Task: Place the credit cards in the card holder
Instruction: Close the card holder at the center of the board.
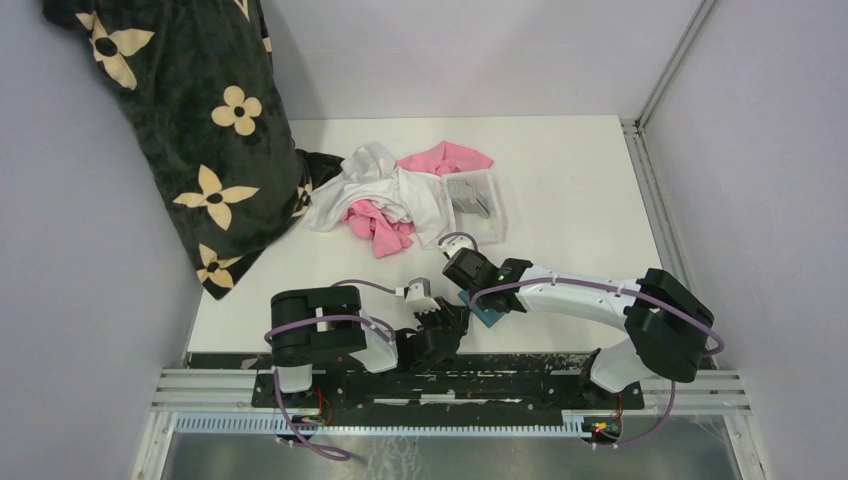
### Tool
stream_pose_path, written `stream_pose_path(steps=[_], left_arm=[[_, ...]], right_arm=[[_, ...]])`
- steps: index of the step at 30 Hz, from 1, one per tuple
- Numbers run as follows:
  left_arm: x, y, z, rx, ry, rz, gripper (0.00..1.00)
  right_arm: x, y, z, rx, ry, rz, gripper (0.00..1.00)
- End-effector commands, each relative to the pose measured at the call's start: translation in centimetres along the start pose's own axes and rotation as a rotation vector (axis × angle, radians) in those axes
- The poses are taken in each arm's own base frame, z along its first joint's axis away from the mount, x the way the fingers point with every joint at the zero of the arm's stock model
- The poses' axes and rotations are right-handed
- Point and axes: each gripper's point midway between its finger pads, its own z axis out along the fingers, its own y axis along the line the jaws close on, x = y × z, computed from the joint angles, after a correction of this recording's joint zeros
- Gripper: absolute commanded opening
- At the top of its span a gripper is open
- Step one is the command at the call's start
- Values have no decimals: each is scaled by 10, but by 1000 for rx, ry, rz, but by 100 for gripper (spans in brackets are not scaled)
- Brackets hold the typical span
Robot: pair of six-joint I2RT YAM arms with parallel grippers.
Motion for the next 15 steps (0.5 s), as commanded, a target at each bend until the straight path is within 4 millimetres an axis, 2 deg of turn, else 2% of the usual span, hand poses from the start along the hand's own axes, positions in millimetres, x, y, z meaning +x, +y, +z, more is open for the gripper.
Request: stream_pose_path(steps=[1,15], left_arm=[[-2,18,2,-56,-13,89,27],[-6,15,3,-51,-20,91,27]], right_arm=[[-13,4,-2,5,-16,10,1],[-10,11,6,-2,12,-5,1]])
